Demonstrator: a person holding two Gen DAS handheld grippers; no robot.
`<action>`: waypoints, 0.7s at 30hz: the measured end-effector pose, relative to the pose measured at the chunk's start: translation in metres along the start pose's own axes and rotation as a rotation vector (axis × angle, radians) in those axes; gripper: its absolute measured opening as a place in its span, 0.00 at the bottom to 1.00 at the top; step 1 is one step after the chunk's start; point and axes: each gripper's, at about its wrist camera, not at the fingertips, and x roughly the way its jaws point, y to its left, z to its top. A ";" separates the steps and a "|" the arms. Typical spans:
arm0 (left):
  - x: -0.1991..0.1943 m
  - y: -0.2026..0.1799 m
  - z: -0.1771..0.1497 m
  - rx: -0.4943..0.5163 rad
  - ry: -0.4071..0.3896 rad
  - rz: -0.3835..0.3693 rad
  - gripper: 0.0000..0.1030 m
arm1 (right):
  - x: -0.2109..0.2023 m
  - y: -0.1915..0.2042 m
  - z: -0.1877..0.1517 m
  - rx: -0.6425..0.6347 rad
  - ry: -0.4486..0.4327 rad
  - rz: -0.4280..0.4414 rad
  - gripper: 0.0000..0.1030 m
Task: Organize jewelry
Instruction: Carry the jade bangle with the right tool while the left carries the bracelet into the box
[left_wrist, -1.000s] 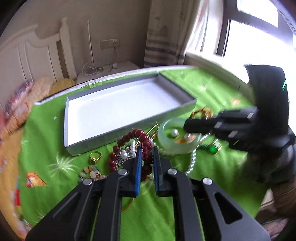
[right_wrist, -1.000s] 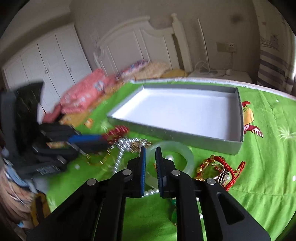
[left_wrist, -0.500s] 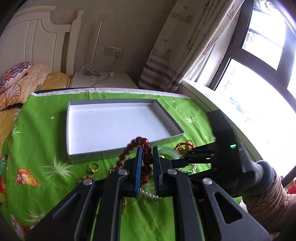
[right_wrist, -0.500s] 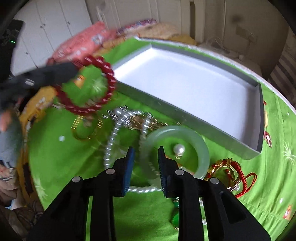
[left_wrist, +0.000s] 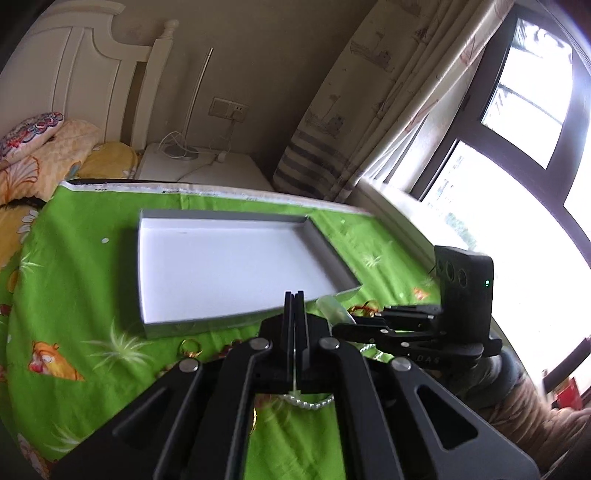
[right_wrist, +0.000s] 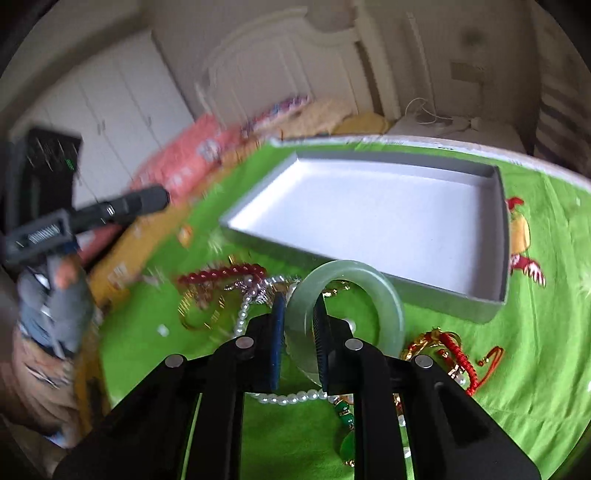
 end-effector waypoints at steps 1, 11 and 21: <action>0.002 0.001 0.002 0.001 0.003 0.004 0.00 | -0.004 -0.003 -0.001 0.021 -0.014 0.014 0.16; 0.041 -0.028 -0.053 0.202 0.269 0.021 0.40 | -0.025 -0.006 -0.003 0.039 -0.097 0.035 0.16; 0.102 -0.026 -0.061 0.237 0.369 0.120 0.24 | -0.046 -0.004 0.003 0.049 -0.157 0.057 0.16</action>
